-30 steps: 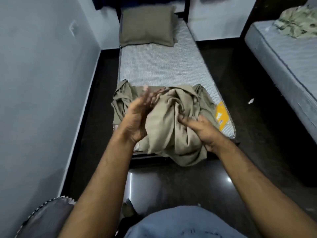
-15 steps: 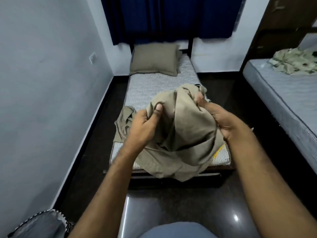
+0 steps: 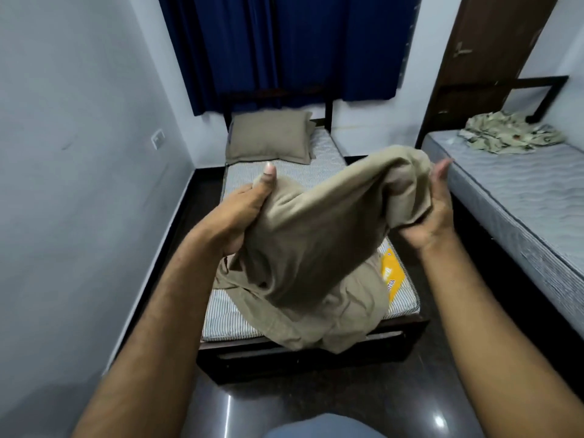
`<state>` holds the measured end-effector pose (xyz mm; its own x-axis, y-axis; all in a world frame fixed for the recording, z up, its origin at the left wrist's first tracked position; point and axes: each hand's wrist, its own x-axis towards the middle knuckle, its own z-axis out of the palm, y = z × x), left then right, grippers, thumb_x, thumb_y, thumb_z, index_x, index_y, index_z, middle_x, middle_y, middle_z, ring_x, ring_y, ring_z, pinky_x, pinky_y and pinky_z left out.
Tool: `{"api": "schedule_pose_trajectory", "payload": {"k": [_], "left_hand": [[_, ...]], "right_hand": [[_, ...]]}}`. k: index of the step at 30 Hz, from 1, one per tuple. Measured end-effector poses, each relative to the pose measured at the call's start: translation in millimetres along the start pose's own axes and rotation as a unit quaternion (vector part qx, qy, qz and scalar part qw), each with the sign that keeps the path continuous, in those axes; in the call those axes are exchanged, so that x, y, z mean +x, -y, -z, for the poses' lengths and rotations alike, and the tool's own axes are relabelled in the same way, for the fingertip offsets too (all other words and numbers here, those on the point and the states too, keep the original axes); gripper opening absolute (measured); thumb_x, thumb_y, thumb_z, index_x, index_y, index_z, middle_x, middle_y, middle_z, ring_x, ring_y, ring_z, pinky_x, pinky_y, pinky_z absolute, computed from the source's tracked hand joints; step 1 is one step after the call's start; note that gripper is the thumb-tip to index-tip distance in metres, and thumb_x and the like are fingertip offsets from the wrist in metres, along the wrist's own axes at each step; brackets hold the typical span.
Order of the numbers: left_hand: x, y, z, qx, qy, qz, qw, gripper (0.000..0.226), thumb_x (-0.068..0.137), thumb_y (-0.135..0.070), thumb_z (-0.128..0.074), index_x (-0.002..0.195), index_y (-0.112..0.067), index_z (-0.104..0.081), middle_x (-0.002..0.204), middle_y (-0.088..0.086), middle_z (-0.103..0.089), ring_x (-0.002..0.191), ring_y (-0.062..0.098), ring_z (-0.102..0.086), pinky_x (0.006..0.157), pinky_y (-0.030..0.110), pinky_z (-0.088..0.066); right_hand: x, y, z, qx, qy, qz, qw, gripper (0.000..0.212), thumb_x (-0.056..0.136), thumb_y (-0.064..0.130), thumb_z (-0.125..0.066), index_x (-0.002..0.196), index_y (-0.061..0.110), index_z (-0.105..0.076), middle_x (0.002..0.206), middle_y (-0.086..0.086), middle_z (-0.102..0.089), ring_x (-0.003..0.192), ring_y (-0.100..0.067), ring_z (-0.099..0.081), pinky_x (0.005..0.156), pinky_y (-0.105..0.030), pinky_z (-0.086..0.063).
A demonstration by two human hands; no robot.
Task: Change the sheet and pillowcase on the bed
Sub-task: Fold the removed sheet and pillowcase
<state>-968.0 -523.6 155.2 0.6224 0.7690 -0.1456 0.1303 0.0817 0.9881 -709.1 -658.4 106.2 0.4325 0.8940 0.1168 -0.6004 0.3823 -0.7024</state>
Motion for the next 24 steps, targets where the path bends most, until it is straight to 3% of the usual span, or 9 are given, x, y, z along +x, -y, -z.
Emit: {"api": "schedule_pose_trajectory", "payload": {"k": [2,4,5,8,13,17,19,21,24], "left_hand": [[3.4,5.1,1.5,-0.035,0.001,-0.002,0.999,0.058,0.089,-0.051,-0.062,0.118,0.0,-0.066,0.096,0.007,-0.076,0.095,0.018,-0.072,0.08,0.027,-0.058],[8.5,13.5,1.9,-0.085,-0.043,0.007,0.995,0.041,0.094,-0.034,-0.067,0.116,0.001,-0.066,0.094,0.009,-0.073,0.097,0.022,-0.067,0.089,0.036,-0.056],[9.9,16.1,1.4,-0.11,-0.051,0.017,0.992,0.029,0.095,-0.028,-0.067,0.11,-0.004,-0.067,0.093,0.008,-0.071,0.098,0.023,-0.066,0.093,0.041,-0.054],[6.4,13.8,0.1,-0.182,-0.014,0.043,0.982,0.02,0.095,-0.026,-0.066,0.109,-0.012,-0.067,0.095,0.01,-0.072,0.092,0.022,-0.07,0.082,0.038,-0.06],[-10.8,-23.0,25.3,-0.175,-0.005,-0.04,0.984,0.019,0.088,-0.013,-0.069,0.106,-0.009,-0.067,0.085,0.006,-0.075,0.081,0.017,-0.072,0.067,0.026,-0.059],[-20.4,-68.5,40.8,-0.165,0.009,-0.13,0.978,0.043,0.081,-0.007,-0.074,0.122,-0.001,-0.063,0.103,0.011,-0.073,0.099,0.021,-0.07,0.082,0.029,-0.057],[-18.0,-83.1,35.6,-0.158,-0.004,-0.134,0.978,0.051,0.085,-0.005,-0.072,0.132,0.006,-0.056,0.108,0.015,-0.07,0.102,0.024,-0.069,0.082,0.032,-0.058],[-14.9,-89.3,29.7,-0.153,-0.015,-0.126,0.98,0.052,0.089,-0.005,-0.069,0.136,0.009,-0.051,0.109,0.016,-0.068,0.101,0.025,-0.068,0.081,0.033,-0.058],[-6.2,-84.7,26.8,-0.162,-0.023,-0.117,0.98,0.032,0.101,-0.014,-0.057,0.129,0.002,-0.059,0.104,0.011,-0.072,0.097,0.021,-0.071,0.081,0.033,-0.059]], "right_hand": [[-19.9,-31.6,4.9,0.015,0.022,-0.044,0.999,0.057,0.084,0.07,-0.046,0.094,0.027,-0.081,0.106,0.004,-0.076,0.106,-0.012,-0.07,0.096,-0.037,-0.055],[-46.6,-72.9,20.0,-0.102,-0.002,-0.107,0.989,0.036,0.052,0.063,-0.088,0.07,0.033,-0.082,0.084,0.01,-0.077,0.082,-0.006,-0.073,0.088,-0.033,-0.058],[-56.6,-92.4,30.0,-0.175,0.013,-0.148,0.973,0.042,0.039,0.052,-0.098,0.073,0.033,-0.082,0.084,0.008,-0.077,0.079,-0.008,-0.073,0.092,-0.037,-0.057],[-57.2,-120.0,25.3,-0.241,0.065,-0.141,0.958,0.027,0.088,0.008,-0.071,0.112,0.02,-0.076,0.113,-0.013,-0.074,0.102,-0.025,-0.07,0.092,-0.047,-0.056],[-19.7,-53.7,-26.6,-0.08,-0.052,-0.058,0.994,0.034,0.083,0.034,-0.065,0.103,0.01,-0.077,0.107,-0.014,-0.075,0.1,-0.024,-0.072,0.086,-0.038,-0.06],[-17.9,-3.4,-56.3,-0.099,0.01,-0.007,0.995,0.053,0.095,0.058,-0.046,0.105,0.017,-0.079,0.11,-0.004,-0.076,0.108,-0.019,-0.07,0.084,-0.033,-0.059],[-25.3,-11.3,-55.3,-0.184,0.028,-0.044,0.982,0.078,0.062,0.081,-0.07,0.11,0.02,-0.071,0.105,0.007,-0.076,0.103,-0.01,-0.071,0.079,-0.028,-0.06],[-36.7,-28.2,-47.7,-0.203,0.065,-0.093,0.973,0.096,0.031,0.071,-0.091,0.107,0.015,-0.071,0.099,0.008,-0.077,0.094,-0.006,-0.072,0.074,-0.024,-0.06],[-32.2,-39.9,-51.7,-0.132,0.049,-0.053,0.989,0.054,0.059,0.041,-0.094,0.105,0.018,-0.078,0.111,-0.008,-0.075,0.106,-0.019,-0.07,0.085,-0.034,-0.059]]}}
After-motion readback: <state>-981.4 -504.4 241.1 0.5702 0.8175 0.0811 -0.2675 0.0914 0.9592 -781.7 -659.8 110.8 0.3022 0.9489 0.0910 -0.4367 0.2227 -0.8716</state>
